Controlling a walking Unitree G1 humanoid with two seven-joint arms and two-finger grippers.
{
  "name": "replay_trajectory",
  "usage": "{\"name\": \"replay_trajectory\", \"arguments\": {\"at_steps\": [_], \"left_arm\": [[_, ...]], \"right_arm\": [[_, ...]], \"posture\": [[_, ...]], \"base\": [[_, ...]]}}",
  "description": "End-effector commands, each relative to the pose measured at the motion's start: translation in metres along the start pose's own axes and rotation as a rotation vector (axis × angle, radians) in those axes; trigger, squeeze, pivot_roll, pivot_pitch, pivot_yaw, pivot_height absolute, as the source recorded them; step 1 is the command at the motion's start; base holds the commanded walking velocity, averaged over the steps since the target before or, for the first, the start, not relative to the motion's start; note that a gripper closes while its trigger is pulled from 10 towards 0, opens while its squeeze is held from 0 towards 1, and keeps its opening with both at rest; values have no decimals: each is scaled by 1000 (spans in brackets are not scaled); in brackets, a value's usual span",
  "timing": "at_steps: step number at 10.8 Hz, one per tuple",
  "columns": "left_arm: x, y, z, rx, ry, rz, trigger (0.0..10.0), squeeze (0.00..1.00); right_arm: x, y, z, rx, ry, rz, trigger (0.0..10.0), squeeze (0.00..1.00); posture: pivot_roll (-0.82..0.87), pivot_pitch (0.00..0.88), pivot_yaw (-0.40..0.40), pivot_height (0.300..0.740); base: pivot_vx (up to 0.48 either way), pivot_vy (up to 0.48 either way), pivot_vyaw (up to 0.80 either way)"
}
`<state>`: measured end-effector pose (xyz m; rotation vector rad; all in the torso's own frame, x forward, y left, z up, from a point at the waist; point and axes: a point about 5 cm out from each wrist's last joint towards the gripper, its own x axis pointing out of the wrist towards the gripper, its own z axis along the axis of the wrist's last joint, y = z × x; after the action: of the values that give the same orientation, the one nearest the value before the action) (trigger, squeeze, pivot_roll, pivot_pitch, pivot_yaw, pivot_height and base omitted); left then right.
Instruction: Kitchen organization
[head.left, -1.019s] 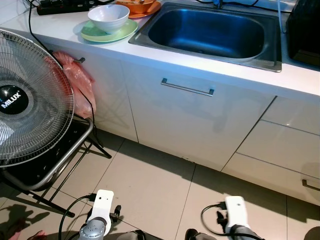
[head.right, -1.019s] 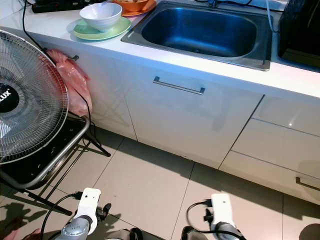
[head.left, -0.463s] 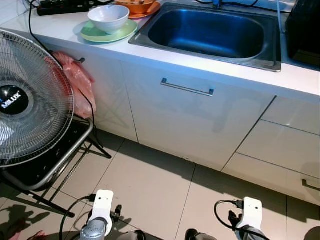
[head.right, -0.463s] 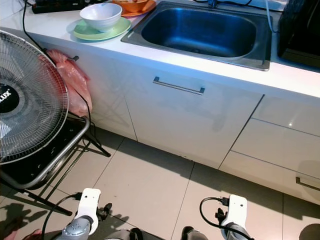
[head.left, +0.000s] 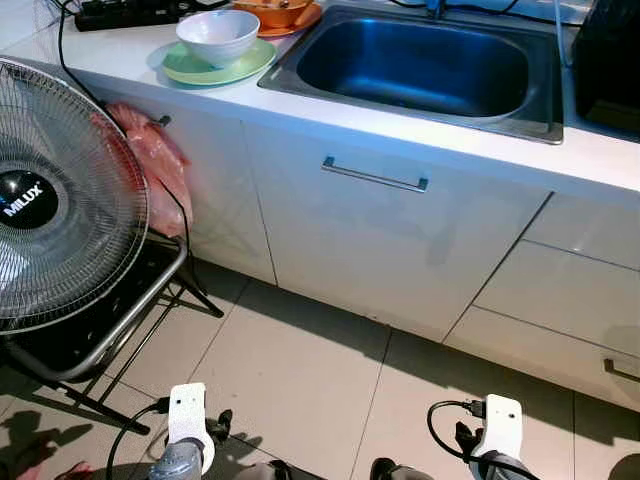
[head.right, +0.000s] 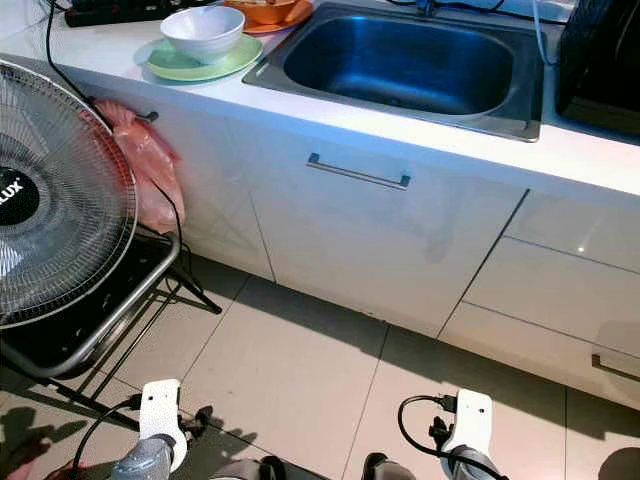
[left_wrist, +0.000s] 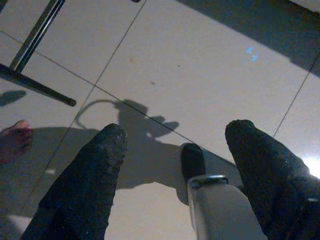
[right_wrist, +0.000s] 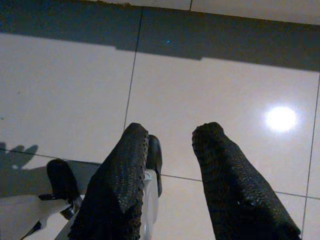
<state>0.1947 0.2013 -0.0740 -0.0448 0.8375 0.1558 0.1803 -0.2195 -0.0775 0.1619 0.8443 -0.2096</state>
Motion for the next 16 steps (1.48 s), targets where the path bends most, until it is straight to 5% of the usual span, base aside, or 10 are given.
{"name": "replay_trajectory", "arguments": {"at_steps": [1,3,5,11,13,16], "left_arm": [[-1,3,-5,45,16,7,10000,0],[-1,0,-6,88,14,0,10000,0],[-2,-3,-6,138,9,-9,10000,0],[-1,-3,-3,168,-12,-3,10000,0],[3,0,35,200,-188,55,10000,0],[-6,-16,142,235,-638,63,10000,0]], "right_arm": [[0,0,0,-7,12,7,10000,0],[0,-1,1,-50,12,12,10000,0],[0,2,1,-199,5,41,10000,0],[1,18,1,-299,-30,70,10000,0],[5,29,49,-354,-264,93,10000,0],[-16,48,174,-360,-793,109,10000,0]], "posture": [[-47,126,46,740],[-47,125,45,740],[-50,115,45,740],[-53,107,48,740],[-31,125,47,740],[-23,133,43,740]], "base": [[0,0,0],[0,0,0],[0,0,0],[0,0,0],[0,0,0],[0,0,0]]}}
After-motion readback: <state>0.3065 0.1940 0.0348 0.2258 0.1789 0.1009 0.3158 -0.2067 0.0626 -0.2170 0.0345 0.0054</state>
